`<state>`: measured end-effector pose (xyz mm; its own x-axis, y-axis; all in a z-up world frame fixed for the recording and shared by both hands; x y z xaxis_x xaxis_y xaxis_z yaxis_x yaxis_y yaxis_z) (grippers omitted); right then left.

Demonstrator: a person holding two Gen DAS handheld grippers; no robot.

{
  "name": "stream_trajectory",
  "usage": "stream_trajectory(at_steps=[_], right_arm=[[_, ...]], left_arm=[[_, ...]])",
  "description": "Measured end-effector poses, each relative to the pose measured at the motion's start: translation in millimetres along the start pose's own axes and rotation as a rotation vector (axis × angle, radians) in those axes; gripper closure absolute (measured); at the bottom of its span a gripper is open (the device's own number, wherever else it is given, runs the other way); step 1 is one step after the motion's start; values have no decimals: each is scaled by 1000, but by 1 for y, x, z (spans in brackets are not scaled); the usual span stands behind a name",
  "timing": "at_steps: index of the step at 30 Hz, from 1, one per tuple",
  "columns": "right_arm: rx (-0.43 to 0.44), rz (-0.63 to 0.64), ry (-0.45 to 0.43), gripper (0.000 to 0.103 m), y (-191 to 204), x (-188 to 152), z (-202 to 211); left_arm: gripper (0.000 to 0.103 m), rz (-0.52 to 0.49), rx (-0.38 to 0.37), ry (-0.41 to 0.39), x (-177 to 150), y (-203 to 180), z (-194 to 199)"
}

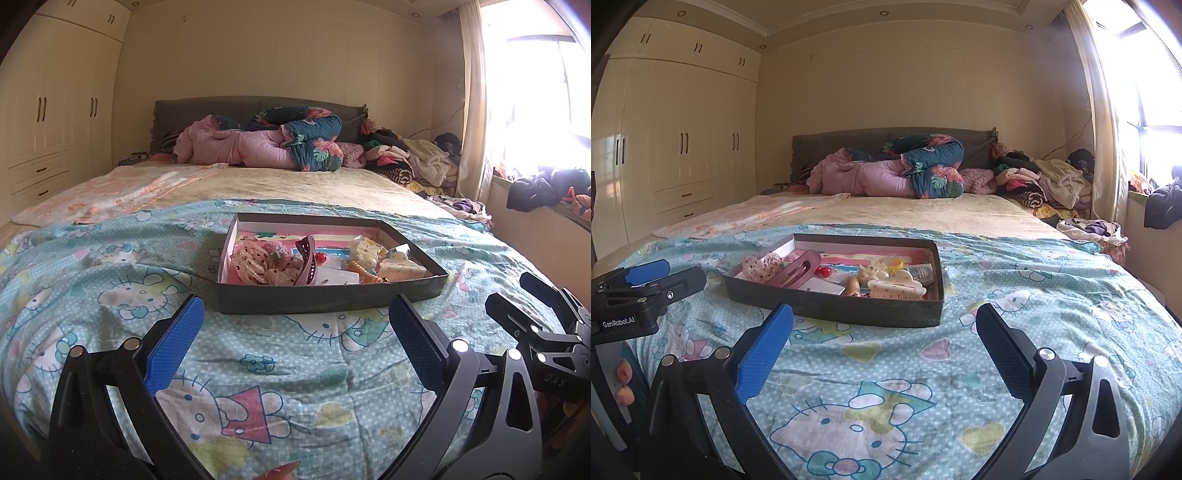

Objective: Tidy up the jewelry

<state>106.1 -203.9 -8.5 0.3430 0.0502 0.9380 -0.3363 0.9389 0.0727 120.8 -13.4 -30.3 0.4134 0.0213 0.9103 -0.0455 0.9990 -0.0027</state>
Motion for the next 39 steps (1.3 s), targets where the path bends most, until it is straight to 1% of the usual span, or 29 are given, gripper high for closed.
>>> stream_trajectory(at_steps=[39], right_arm=[[0, -14, 6, 6, 2, 0, 0]], left_arm=[[11, 0, 2, -6, 0, 0, 2]])
Point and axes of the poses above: each gripper's, at about its wrist camera, not at the fingertips, and z roughly against the way its jaws point, y to its left, x to its top, the point moved 3 cm from there along -z, roughly the way its jaws point, and after that the axes turned 10 degrees about x, right-handed, at the moved point
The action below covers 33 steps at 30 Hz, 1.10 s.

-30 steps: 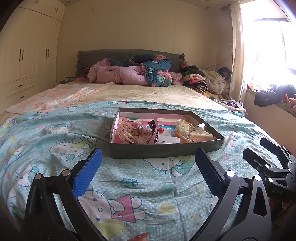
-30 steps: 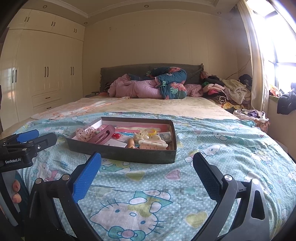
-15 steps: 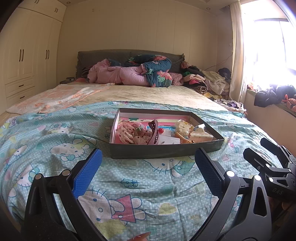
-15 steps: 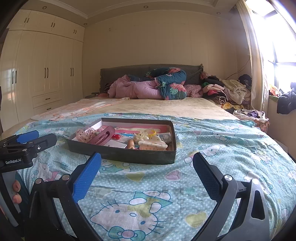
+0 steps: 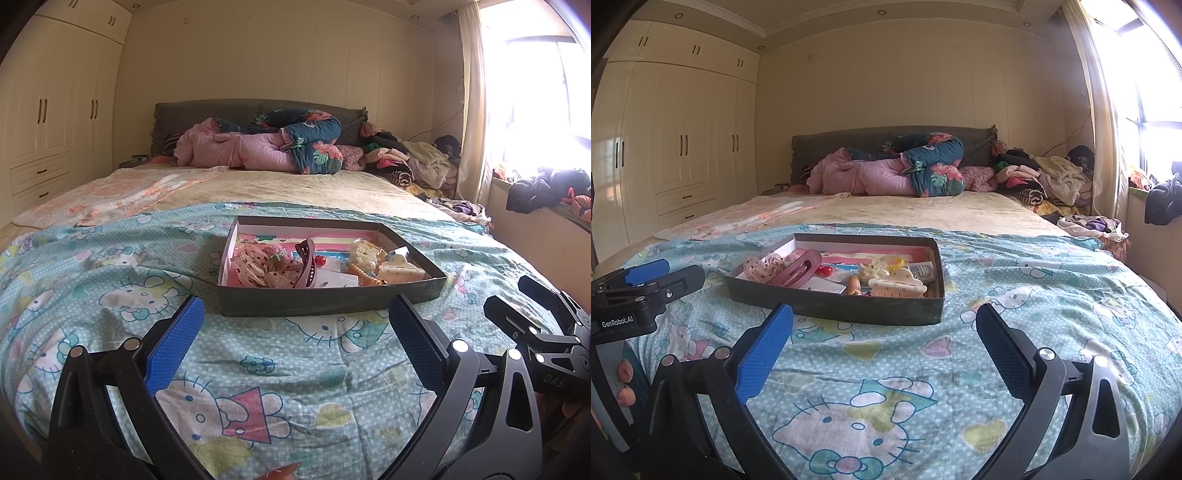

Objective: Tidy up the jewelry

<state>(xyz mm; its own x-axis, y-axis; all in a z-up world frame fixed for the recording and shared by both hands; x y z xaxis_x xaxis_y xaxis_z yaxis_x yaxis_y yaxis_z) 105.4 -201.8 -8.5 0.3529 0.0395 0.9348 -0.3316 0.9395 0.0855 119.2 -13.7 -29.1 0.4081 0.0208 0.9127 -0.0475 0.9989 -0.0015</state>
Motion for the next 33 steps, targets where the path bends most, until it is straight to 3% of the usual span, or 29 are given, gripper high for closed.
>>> stream_trajectory(at_steps=[33], right_arm=[[-1, -1, 1, 6, -1, 0, 0]], left_arm=[[11, -2, 1, 2, 2, 1, 1]])
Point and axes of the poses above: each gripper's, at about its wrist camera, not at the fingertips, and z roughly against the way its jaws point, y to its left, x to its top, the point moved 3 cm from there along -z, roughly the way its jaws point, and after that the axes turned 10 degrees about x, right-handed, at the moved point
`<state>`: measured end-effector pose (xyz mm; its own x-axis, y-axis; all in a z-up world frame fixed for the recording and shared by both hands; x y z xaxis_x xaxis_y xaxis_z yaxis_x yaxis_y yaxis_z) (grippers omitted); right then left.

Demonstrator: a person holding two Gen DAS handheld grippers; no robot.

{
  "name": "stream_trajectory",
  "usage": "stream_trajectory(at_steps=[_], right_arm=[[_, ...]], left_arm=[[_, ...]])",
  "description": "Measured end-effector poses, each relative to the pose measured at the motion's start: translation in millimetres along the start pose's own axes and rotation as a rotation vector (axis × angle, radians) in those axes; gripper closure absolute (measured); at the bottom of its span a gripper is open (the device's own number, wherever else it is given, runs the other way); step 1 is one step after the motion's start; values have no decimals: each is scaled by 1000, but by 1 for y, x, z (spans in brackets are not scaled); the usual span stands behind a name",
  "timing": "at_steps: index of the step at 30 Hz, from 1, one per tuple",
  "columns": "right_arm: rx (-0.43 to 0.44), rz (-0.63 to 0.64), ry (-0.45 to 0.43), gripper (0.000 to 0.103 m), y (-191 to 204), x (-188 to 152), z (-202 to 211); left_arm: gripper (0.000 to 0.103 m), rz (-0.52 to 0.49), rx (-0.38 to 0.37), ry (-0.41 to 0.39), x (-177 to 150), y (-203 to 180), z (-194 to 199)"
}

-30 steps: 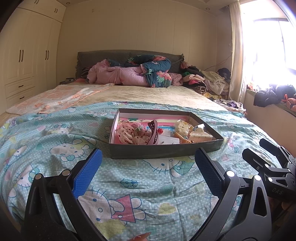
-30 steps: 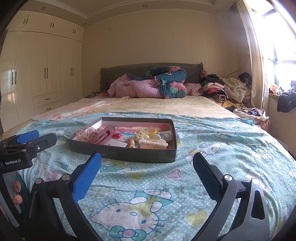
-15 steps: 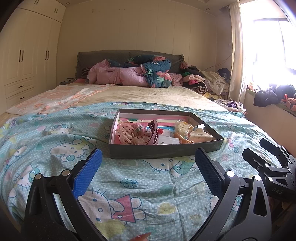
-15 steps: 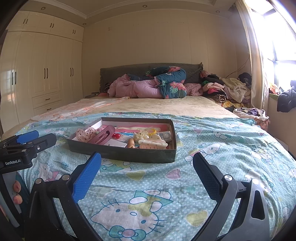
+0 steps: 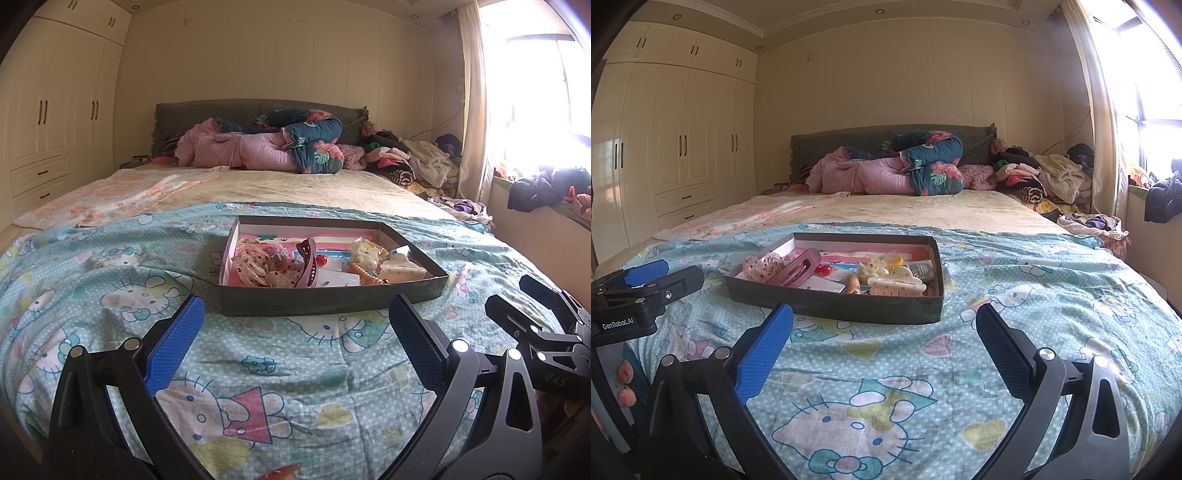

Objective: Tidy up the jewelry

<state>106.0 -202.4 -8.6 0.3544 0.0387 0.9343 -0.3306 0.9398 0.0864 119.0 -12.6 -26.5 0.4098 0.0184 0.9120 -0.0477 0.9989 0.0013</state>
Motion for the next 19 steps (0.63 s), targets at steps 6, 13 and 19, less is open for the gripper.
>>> stream_trajectory(at_steps=[6, 13, 19], right_arm=[[-5, -2, 2, 6, -1, -1, -2], [-17, -22, 13, 6, -10, -1, -6], [-193, -195, 120, 6, -109, 13, -39]], left_arm=[[11, -3, 34, 12, 1, 2, -3], [11, 17, 71, 59, 1, 11, -18], [11, 90, 255, 234, 21, 88, -95]])
Point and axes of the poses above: each gripper's, at about its wrist camera, not at the fingertips, and z roughly against the way its jaws point, y to its left, x to its top, the point moved 3 cm from there along -z, roughly the way its jaws point, and after that the axes turned 10 degrees about x, right-handed, at the moved point
